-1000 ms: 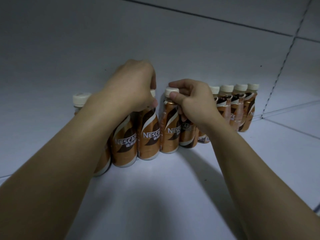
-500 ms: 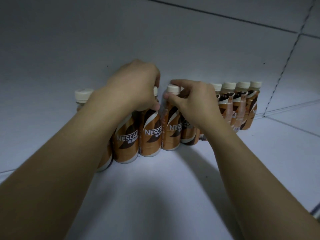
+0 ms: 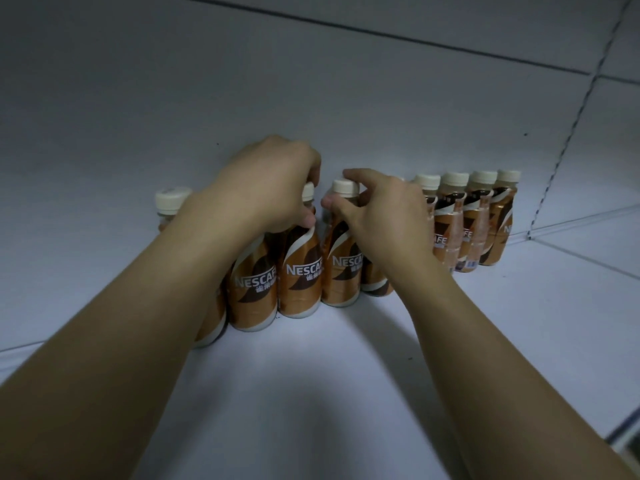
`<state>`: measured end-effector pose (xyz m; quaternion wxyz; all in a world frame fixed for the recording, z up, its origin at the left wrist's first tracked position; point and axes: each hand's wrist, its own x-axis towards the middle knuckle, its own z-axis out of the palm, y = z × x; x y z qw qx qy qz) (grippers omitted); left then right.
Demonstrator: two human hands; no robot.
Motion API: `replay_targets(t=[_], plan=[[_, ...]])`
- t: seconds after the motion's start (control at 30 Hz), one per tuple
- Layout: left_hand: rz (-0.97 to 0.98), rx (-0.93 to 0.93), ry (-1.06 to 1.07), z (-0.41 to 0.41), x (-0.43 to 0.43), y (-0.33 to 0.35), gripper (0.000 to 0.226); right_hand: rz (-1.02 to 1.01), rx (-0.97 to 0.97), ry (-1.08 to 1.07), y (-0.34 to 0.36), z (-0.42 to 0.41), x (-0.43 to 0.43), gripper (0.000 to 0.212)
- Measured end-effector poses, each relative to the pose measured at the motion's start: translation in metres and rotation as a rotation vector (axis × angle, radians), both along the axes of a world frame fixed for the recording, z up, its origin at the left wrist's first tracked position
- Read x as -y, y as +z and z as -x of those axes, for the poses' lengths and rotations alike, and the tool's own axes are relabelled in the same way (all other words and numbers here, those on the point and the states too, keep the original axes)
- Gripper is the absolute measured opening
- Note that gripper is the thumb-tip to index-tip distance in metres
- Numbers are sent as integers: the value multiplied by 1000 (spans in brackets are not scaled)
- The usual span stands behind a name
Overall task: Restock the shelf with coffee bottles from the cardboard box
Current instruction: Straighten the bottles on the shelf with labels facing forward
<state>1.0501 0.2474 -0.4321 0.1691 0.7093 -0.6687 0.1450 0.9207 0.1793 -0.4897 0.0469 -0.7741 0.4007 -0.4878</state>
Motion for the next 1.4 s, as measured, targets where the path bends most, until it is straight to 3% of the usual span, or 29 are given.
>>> replay_targets(t=[0.13,0.4,0.67,0.77,0.93,1.4], plan=[[-11,87,15,1,-6,5,55,-17,-53,-4,15,12,-1,61],[84,54,-50,35,9,14,59,29,87,-157,45,59,40,31],[-32,92,-107,77,64,11,56,-5,13,-142,0,83,67,44],[28,117,-118,79,75,4,41,6,-11,-158,-7,78,73,50],[95,85,-132,78,80,-2,44,10,2,-238,-7,73,79,56],[162,-83,-84,79,84,-9,52,-221,344,114,-11,80,76,35]])
